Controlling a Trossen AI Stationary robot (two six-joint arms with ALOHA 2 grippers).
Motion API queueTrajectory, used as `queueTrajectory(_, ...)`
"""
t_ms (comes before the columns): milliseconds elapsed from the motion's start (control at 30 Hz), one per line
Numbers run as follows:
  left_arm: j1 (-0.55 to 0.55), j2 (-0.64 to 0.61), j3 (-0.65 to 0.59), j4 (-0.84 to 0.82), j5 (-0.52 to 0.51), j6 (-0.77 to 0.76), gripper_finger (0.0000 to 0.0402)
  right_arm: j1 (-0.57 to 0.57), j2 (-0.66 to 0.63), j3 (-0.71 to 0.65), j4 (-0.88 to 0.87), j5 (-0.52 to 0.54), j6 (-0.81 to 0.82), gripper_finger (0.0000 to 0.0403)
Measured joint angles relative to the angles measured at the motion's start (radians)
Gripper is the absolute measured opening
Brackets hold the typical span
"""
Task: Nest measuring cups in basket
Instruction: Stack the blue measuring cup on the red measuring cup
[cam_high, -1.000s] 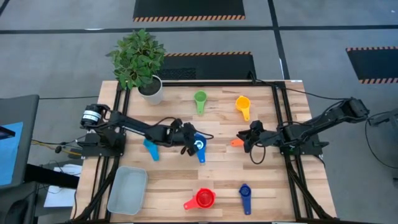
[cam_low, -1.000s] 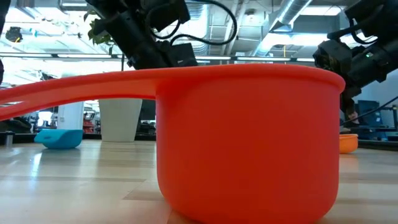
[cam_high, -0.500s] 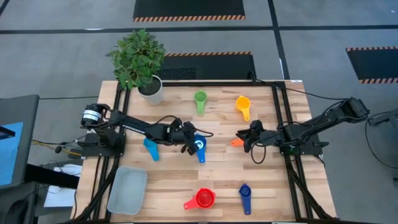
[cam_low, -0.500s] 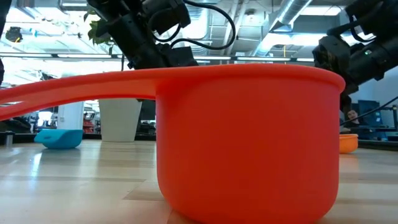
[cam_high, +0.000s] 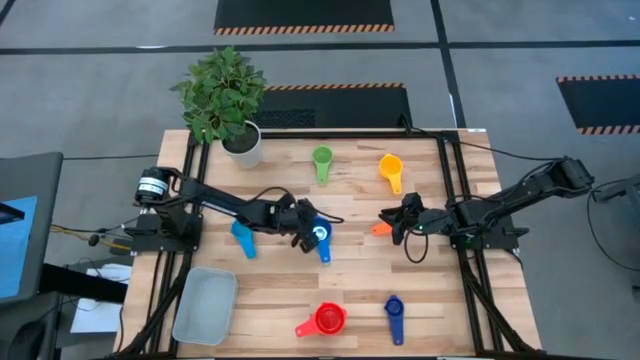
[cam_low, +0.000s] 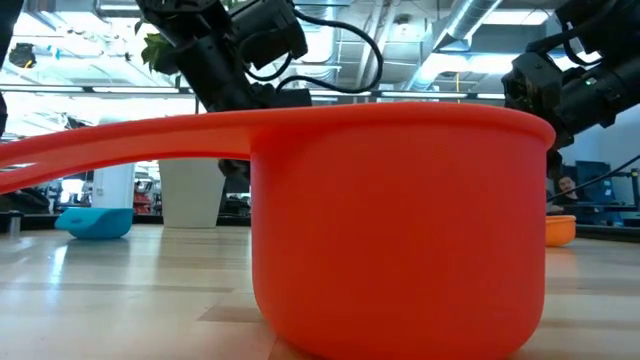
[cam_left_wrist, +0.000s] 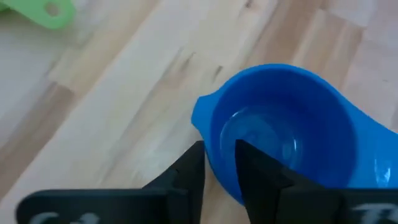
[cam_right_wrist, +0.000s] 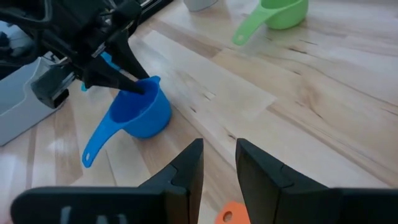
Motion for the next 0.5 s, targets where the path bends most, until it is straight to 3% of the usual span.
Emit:
queueTrajectory(200, 0.013, 0.026, 0.003, 0.02, 0.061, 0.054, 0.0009, 0.009, 0.0, 0.0, -0.002, 0.0, 0.021, 0.0119)
queueTrajectory(500, 0.013, 0.0, 0.017, 0.044, 0.1, 0.271, 0.0003, 0.078, 0.0, 0.0, -0.003, 0.046, 0.063, 0.0119)
